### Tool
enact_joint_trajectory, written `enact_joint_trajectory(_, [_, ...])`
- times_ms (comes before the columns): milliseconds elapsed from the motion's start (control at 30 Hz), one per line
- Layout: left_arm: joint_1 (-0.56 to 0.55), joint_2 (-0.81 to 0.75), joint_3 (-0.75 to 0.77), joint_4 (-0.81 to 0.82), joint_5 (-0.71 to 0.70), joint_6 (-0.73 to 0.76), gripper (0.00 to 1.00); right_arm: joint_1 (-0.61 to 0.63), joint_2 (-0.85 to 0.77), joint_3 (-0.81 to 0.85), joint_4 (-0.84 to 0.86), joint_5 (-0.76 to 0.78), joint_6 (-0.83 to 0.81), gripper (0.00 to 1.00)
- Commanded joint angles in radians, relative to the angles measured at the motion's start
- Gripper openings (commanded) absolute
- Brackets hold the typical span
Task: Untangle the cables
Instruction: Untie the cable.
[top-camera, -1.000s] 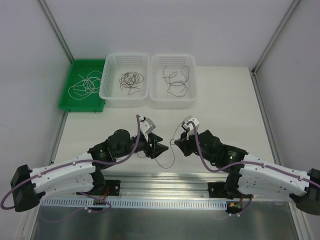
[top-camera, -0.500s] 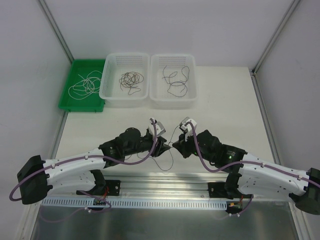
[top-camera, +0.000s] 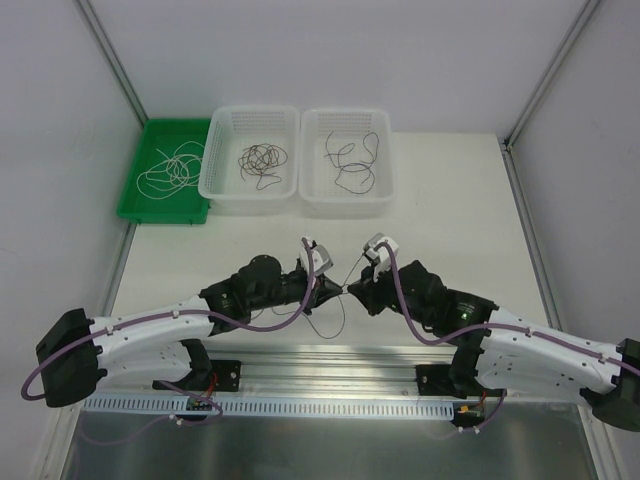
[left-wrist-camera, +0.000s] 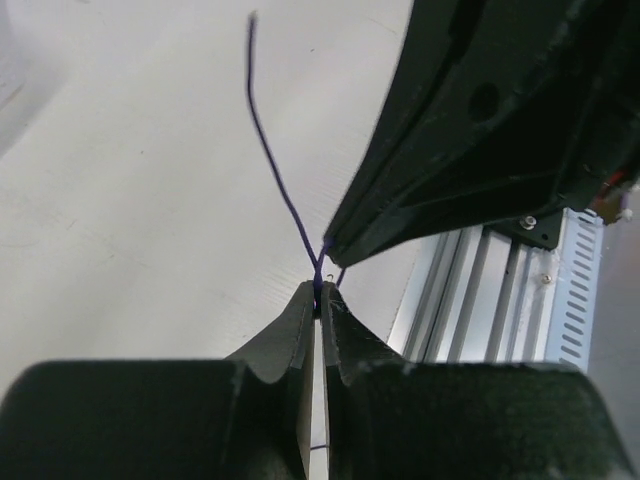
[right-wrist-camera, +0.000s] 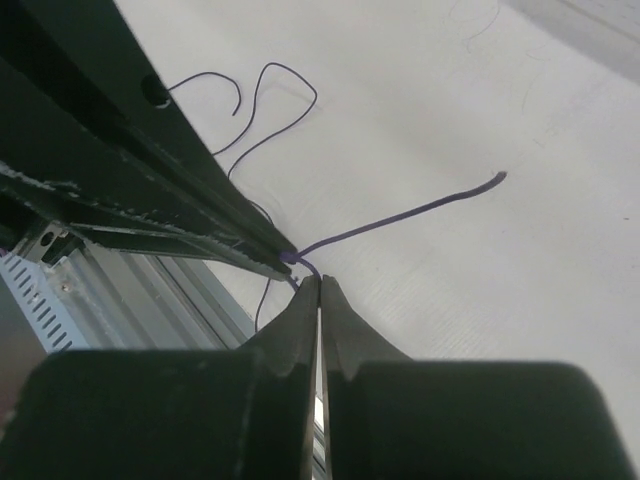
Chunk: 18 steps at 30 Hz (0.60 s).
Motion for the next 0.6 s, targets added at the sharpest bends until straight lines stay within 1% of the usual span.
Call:
enact_joint_trajectory(0, [0.006,-0.041,-0.03,0.092,0.116,0.015,0.0,-0.019,-0.039,0.048,-0.004,0.102,0.056,0.01])
enact_joint_trajectory(33, [0.006,-0.049,-0.041,0.104,0.143,0.027,0.0,-0.038,-0.055,0.047,-0.012,0.108,0.068,0.01])
enact_joint_trajectory(67, [0.006,-0.059,-0.065,0.124,0.22,0.039,0.0,-0.051,-0.061,0.039,-0.015,0.109,0.08,0.01])
enact_joint_trajectory(133, [0.006,-0.066,-0.079,0.13,0.275,0.059,0.0,-0.095,-0.079,0.033,-0.018,0.084,0.12,0.01])
enact_joint_trajectory(167, [0.006,-0.07,-0.087,0.13,0.344,0.067,0.0,-0.111,-0.081,0.031,-0.02,0.069,0.134,0.01])
enact_joint_trajectory(233, [0.006,-0.073,-0.093,0.138,0.397,0.081,0.0,-0.14,-0.081,0.028,-0.017,-0.005,0.137,0.01])
enact_joint_trajectory(300, [0.006,-0.083,-0.104,0.153,0.411,0.081,0.0,-0.141,-0.069,0.039,-0.015,-0.065,0.127,0.01])
enact_joint_trajectory(400, [0.006,-0.099,-0.116,0.161,0.42,0.118,0.0,-0.146,-0.029,0.057,-0.024,-0.143,0.107,0.01])
enact_joint_trajectory(433, [0.006,-0.107,-0.124,0.187,0.424,0.136,0.0,-0.154,-0.018,0.06,-0.024,-0.163,0.105,0.01])
enact_joint_trajectory(467, [0.006,-0.128,-0.15,0.207,0.434,0.15,0.0,-0.166,-0.01,0.059,-0.017,-0.236,0.111,0.01])
enact_joint_trajectory(500, [0.006,-0.142,-0.168,0.238,0.434,0.158,0.0,-0.177,0.005,0.051,-0.004,-0.276,0.114,0.01])
enact_joint_trajectory(533, [0.006,-0.176,-0.214,0.3,0.408,0.164,0.0,-0.206,0.013,0.034,0.032,-0.319,0.12,0.01])
enact_joint_trajectory(567, [0.006,-0.193,-0.236,0.331,0.383,0.161,0.0,-0.218,0.019,0.025,0.054,-0.409,0.136,0.01])
